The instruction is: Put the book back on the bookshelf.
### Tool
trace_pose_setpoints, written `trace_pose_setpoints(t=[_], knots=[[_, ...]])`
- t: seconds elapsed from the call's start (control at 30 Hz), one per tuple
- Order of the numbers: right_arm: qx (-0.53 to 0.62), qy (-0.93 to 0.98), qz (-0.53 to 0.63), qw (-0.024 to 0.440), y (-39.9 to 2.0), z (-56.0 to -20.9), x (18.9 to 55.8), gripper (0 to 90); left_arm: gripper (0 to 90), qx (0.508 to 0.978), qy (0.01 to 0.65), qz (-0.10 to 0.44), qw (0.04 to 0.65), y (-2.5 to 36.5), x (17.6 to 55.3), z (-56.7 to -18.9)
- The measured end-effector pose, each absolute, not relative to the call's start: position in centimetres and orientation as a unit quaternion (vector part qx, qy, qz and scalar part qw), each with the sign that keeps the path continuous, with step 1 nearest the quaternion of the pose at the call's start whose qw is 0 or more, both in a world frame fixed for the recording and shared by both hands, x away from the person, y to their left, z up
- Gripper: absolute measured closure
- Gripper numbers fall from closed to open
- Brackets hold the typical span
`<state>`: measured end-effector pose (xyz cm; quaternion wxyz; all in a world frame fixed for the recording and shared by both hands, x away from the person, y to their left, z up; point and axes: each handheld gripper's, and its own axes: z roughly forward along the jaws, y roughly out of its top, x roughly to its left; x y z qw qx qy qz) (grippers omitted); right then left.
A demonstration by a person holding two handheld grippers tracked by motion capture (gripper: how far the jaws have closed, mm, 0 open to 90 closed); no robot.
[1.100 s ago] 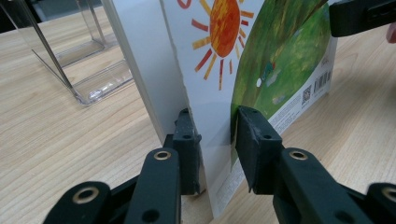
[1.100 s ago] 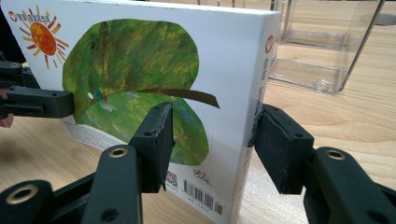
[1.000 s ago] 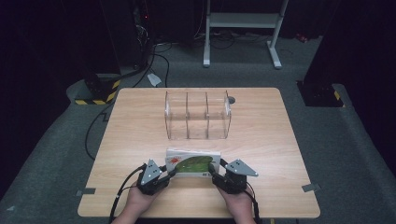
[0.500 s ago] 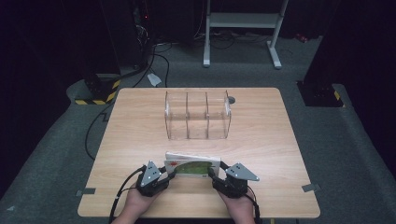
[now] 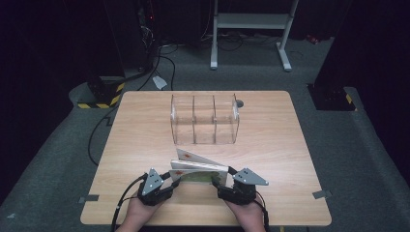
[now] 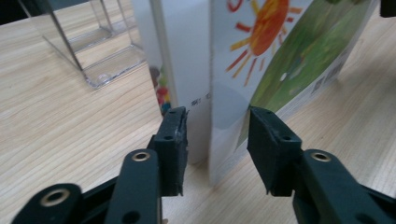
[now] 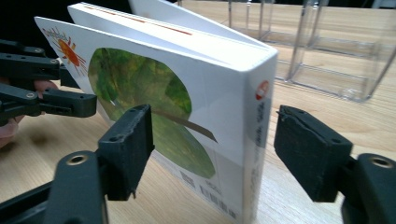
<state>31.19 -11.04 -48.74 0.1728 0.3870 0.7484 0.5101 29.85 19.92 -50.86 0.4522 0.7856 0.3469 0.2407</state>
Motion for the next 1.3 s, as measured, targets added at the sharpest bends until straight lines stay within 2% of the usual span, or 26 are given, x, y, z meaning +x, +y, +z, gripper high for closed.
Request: trace_pose_setpoints(t=[0.23, 0.47, 0.67, 0.9, 1.1, 1.3], knots=[[0.366, 0.758, 0.514, 0.169, -10.3, -48.4, 31.8, 24.8, 49.4, 0.775, 0.371, 0.252, 0.445, 21.2, 29.5, -51.0], [0.353, 0.760, 0.520, 0.168, -9.8, -48.3, 32.2, 30.5, 48.9, 0.760, 0.400, 0.261, 0.442, 23.1, 29.1, -51.1], [0.344, 0.760, 0.527, 0.163, -10.2, -48.3, 32.5, 43.0, 48.8, 0.747, 0.423, 0.270, 0.436, 24.9, 29.2, -51.1], [0.324, 0.765, 0.534, 0.158, -10.1, -48.4, 32.1, 53.6, 48.8, 0.735, 0.441, 0.278, 0.434, 26.1, 29.4, -51.0], [0.314, 0.768, 0.540, 0.143, -9.9, -48.4, 31.9, 61.1, 46.0, 0.744, 0.461, 0.279, 0.395, 26.5, 30.3, -51.3], [0.300, 0.773, 0.536, 0.156, -9.5, -48.3, 31.5, 72.2, 40.1, 0.753, 0.477, 0.276, 0.360, 26.5, 31.1, -51.9]])
